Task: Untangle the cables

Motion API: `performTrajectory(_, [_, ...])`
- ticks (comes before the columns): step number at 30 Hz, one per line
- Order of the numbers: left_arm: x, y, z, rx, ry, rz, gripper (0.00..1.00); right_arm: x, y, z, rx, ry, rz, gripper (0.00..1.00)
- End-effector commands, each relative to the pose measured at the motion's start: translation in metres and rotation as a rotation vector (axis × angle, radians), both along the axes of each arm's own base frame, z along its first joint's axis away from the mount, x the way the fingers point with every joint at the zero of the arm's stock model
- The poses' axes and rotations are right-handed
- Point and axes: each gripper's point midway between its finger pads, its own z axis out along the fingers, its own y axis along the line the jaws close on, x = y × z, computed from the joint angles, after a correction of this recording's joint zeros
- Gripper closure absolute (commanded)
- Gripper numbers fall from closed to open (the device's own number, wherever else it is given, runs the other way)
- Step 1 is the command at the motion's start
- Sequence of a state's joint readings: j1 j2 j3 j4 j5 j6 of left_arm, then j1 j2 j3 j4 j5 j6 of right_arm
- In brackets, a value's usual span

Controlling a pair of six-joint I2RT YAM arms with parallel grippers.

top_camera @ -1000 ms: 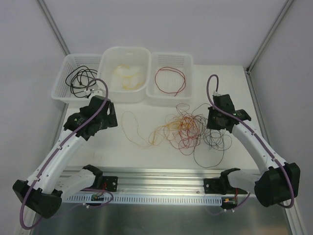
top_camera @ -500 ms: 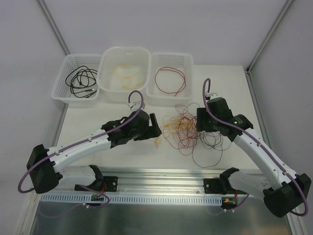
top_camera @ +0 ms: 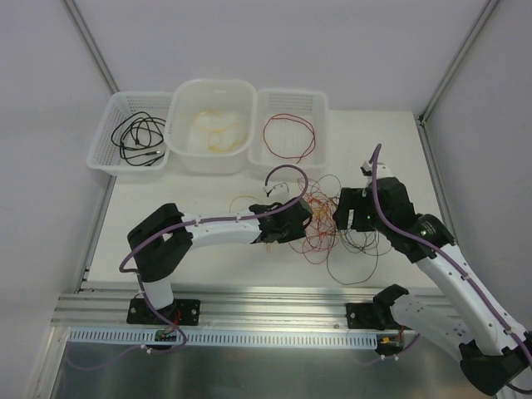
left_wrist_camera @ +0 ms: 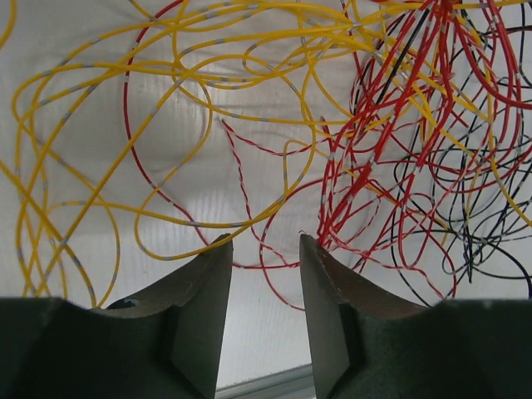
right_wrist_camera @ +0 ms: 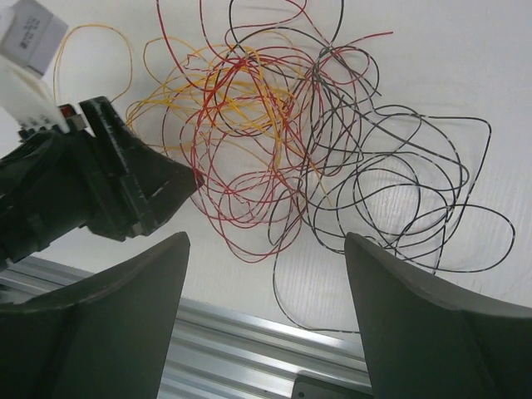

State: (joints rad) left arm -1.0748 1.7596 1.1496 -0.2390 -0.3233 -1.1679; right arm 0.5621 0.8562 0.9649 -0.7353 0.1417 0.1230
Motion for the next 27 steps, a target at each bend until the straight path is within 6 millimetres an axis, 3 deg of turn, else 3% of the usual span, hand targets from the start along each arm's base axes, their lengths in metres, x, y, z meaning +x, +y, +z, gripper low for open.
performTrajectory(1, [0.013, -0.019, 0.008, -0.04, -0.034, 0.046, 0.62, -0.006, 0.003, 0.005, 0.039, -0.014, 0.017, 0.2])
performTrajectory(6, [0.013, -0.026, -0.008, -0.016, -0.009, 0.034, 0.62, -0.008, 0.003, 0.004, 0.039, -0.015, 0.025, 0.2])
performTrajectory(13, [0.003, -0.016, -0.037, 0.024, 0.052, 0.052, 0.63, -0.007, 0.009, -0.003, 0.048, 0.0, 0.044, 0.2])
performTrajectory(16, [0.006, -0.014, -0.038, 0.034, 0.037, 0.06, 0.64, -0.005, 0.013, -0.007, 0.057, 0.003, 0.05, 0.2])
performTrajectory(18, [0.008, -0.015, -0.042, 0.051, 0.029, 0.052, 0.69, -0.004, 0.016, -0.01, 0.067, 0.009, 0.056, 0.2])
performTrajectory(21, [0.009, -0.019, -0.044, 0.055, 0.03, 0.039, 0.9, 0.0, 0.023, -0.016, 0.079, 0.022, 0.068, 0.2])
performTrajectory(22, [0.009, -0.019, -0.044, 0.057, 0.029, 0.036, 1.0, -0.001, 0.026, -0.022, 0.079, 0.04, 0.075, 0.2])
performTrajectory(26, [0.009, -0.01, -0.021, 0.058, -0.027, 0.0, 1.0, -0.002, 0.044, -0.036, 0.123, 0.078, 0.14, 0.2])
performTrajectory(27, [0.01, -0.008, -0.003, 0.051, -0.069, -0.028, 1.0, 0.0, 0.05, -0.036, 0.141, 0.071, 0.156, 0.2])
